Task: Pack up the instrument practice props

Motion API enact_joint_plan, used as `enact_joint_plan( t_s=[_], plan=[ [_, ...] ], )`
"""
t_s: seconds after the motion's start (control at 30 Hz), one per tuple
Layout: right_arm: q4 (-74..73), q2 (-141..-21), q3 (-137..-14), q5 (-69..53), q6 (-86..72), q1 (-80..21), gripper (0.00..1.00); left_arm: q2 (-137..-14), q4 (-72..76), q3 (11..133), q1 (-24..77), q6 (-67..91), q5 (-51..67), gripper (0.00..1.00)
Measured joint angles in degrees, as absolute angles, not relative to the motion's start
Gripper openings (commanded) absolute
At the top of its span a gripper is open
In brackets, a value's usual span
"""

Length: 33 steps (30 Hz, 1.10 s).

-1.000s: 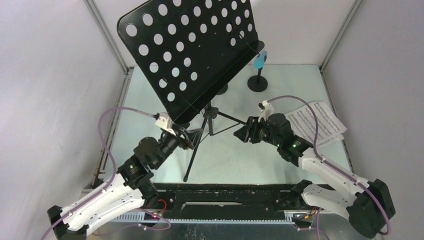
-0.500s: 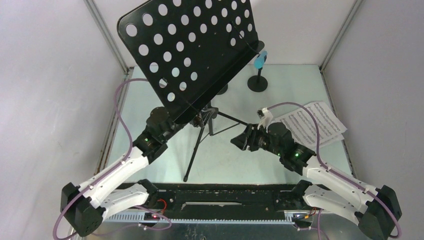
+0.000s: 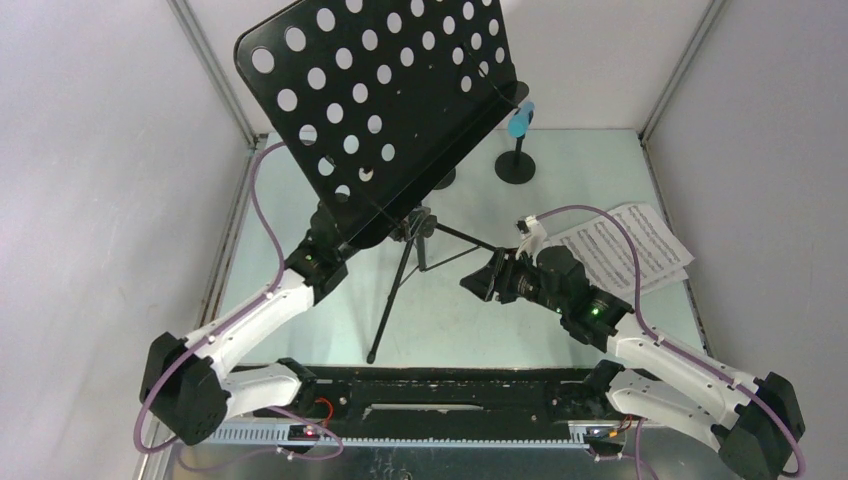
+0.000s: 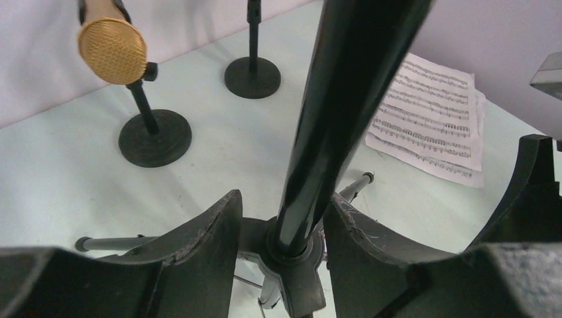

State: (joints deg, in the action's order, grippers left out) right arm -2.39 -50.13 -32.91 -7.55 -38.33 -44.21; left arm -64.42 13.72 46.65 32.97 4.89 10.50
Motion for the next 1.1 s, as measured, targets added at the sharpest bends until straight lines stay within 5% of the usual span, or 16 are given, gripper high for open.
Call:
enact_joint_plan(
  t_s=[0.17, 0.27, 0.33, 0.87, 1.1],
  plan=[
    [-2.3, -50.2, -32.9, -7.2, -39.6, -44.4, 0.56, -68.8, 14.0, 48.5, 32.9, 4.9, 12.7, 0.39],
    [-2.3, -50.2, -32.9, -6.0, -41.8, -44.4, 0.53, -70.2, 13.1, 50.1, 33.1, 5.1, 14.2, 0.1],
    [-1.7, -50.3, -32.8, -4.7, -44.5, -44.4, 0.55, -70.5, 12.6, 50.7, 33.3, 3.3, 13.9, 0.01],
    [21.2, -58.7, -29.3, 6.8, -73.9, -48.1, 0.66, -69.4, 15.3, 48.6, 33.2, 3.4, 12.1, 0.0],
    [31.5, -68.3, -29.3, 7.9, -83.6, -48.4, 0.67, -68.4, 18.4, 46.4, 33.0, 4.1, 11.4, 0.2]
  ],
)
